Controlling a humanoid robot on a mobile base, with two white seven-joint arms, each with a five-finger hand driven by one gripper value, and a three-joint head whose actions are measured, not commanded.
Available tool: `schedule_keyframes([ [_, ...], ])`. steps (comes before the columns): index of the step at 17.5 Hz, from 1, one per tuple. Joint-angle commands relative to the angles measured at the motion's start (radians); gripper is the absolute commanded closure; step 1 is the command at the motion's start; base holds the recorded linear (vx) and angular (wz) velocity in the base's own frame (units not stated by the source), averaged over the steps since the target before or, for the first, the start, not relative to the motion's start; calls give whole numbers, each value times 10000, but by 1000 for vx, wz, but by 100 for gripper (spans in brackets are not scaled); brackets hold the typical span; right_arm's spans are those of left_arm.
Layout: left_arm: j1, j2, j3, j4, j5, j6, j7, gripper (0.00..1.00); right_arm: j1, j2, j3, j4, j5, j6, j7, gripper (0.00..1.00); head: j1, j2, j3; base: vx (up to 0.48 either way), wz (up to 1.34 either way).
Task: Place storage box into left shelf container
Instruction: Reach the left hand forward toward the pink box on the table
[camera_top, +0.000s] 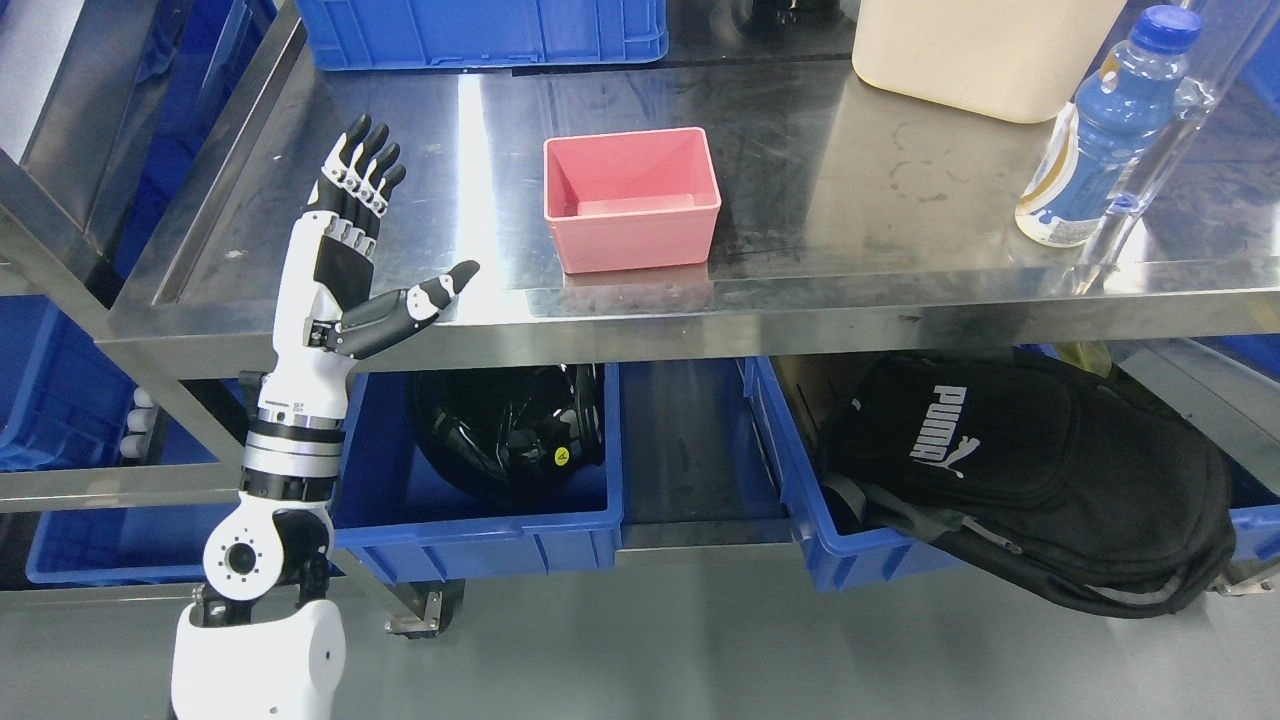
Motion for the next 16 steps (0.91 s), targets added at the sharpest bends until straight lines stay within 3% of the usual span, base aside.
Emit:
schedule_keyframes([
  [1, -25, 175, 800, 6, 5, 161, -204, 0, 93, -175, -46, -175, 16, -3, -6, 0, 0, 0, 0, 0, 0],
  [4, -803, 175, 1275, 6, 5, 328, -462, 0, 93, -175, -46, -175, 16, -3, -6, 0, 0, 0, 0, 0, 0],
  [7, -2351, 245, 1308, 128, -41, 2103, -2909, 0, 93, -175, -46, -175, 16, -3, -6, 0, 0, 0, 0, 0, 0],
  [9, -3363, 566, 1003, 556, -986, 2827, -4507, 0, 93, -175, -46, -175, 16, -3, -6, 0, 0, 0, 0, 0, 0],
  [12, -4638, 1150, -389, 1629, -2493, 2922, -5570, 0, 93, -175, -46, -175, 16, -3, -6, 0, 0, 0, 0, 0, 0],
  [16, -6021, 1978, -2905, 2980, -2955, 2953, -5665, 1, 93, -175, -46, -175, 16, -3, -6, 0, 0, 0, 0, 0, 0],
])
